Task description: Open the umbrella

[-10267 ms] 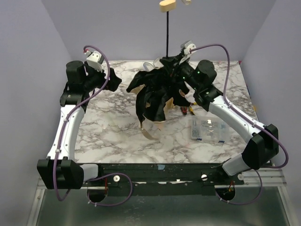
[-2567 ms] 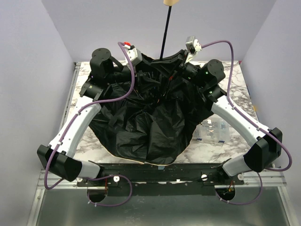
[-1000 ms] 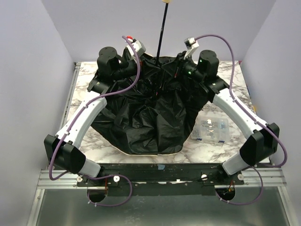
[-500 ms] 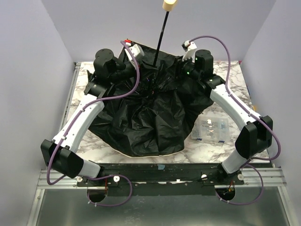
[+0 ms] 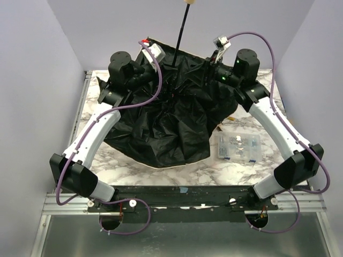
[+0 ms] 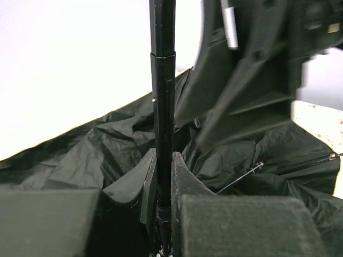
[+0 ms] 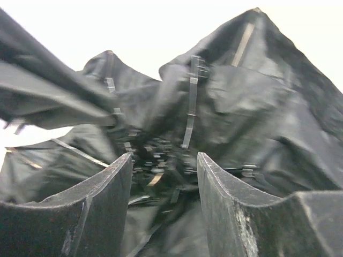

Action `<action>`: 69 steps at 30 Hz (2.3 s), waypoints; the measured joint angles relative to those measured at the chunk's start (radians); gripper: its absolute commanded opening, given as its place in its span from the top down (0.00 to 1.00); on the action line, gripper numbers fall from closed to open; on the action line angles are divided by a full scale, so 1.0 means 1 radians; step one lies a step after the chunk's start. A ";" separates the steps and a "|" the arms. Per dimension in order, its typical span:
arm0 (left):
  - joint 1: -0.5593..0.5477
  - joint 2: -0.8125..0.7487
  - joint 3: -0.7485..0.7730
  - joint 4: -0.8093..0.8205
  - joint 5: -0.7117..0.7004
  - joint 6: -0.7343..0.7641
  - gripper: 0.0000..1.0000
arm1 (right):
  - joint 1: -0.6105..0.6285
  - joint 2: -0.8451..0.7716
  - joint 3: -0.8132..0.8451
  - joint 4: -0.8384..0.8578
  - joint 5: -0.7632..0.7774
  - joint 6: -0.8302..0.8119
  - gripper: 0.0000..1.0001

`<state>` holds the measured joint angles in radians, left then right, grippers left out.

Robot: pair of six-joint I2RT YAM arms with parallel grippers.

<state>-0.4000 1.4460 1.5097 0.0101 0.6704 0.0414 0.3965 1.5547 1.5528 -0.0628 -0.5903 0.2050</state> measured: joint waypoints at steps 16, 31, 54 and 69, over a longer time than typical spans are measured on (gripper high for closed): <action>0.000 0.024 0.033 0.003 -0.104 -0.039 1.00 | 0.092 -0.027 -0.121 0.017 0.169 0.079 0.60; 0.080 -0.018 0.003 0.007 0.013 -0.172 1.00 | 0.098 -0.015 -0.190 -0.008 0.433 -0.121 0.51; 0.110 -0.018 -0.010 0.011 0.159 -0.124 1.00 | 0.042 -0.065 -0.096 0.012 -0.042 -0.176 0.14; 0.059 0.019 -0.010 0.034 0.227 -0.101 1.00 | 0.077 0.011 0.031 0.436 -0.119 0.147 0.18</action>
<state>-0.3408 1.4654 1.4994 0.0437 0.8974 -0.0597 0.4736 1.5658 1.5837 0.3737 -0.7094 0.3523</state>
